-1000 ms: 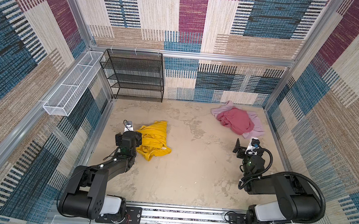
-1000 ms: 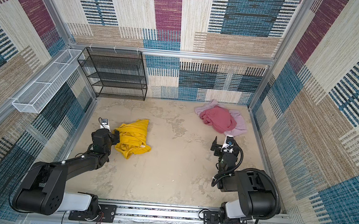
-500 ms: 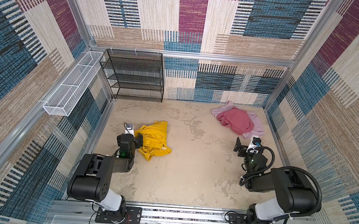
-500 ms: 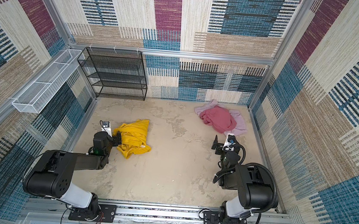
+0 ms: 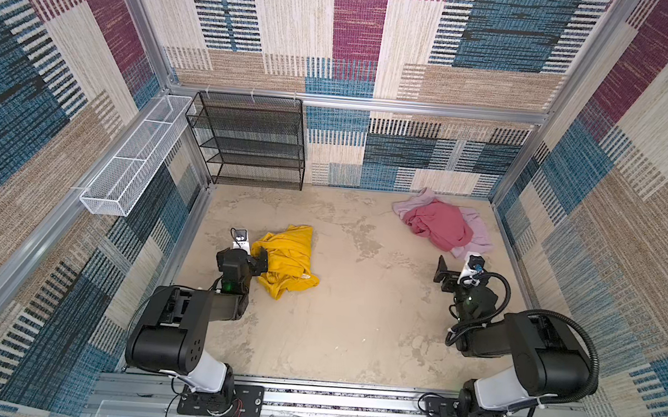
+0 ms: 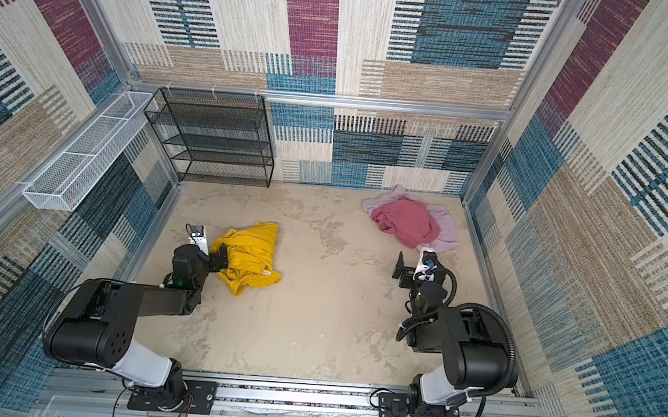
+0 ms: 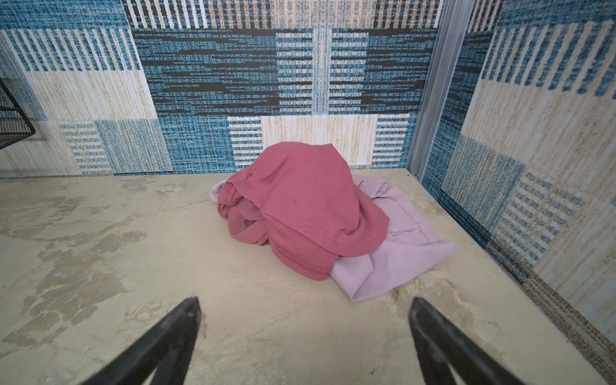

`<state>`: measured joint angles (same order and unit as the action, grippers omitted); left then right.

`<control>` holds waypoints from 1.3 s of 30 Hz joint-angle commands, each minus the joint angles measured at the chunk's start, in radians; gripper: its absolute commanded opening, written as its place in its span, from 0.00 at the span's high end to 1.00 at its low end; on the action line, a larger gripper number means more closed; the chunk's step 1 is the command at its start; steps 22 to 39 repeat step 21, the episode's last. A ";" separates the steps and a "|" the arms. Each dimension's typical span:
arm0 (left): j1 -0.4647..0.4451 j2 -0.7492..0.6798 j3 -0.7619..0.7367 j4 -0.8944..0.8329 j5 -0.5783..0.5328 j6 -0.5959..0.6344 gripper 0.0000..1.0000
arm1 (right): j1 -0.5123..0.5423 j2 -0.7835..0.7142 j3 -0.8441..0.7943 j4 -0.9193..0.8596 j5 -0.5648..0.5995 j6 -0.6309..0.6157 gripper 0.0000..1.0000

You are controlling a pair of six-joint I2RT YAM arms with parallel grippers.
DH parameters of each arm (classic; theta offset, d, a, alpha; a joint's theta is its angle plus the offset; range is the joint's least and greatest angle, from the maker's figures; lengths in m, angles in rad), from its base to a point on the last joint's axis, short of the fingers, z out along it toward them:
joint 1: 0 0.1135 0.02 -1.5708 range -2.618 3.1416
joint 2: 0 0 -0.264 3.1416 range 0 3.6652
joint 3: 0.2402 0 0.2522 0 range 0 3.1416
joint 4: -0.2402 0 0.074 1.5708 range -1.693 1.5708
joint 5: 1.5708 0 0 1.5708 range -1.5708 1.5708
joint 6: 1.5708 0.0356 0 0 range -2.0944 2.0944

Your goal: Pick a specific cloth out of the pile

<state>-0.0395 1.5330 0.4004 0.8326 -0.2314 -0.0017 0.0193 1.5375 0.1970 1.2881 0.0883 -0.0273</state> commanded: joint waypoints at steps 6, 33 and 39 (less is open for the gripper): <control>0.001 0.001 0.006 0.017 0.007 0.008 0.01 | 0.000 -0.003 0.002 0.018 -0.005 0.009 0.00; 0.001 0.002 0.006 0.017 0.006 0.008 0.01 | -0.001 -0.003 0.002 0.019 -0.004 0.009 0.00; 0.001 0.002 0.006 0.017 0.006 0.008 0.01 | -0.001 -0.003 0.002 0.019 -0.004 0.009 0.00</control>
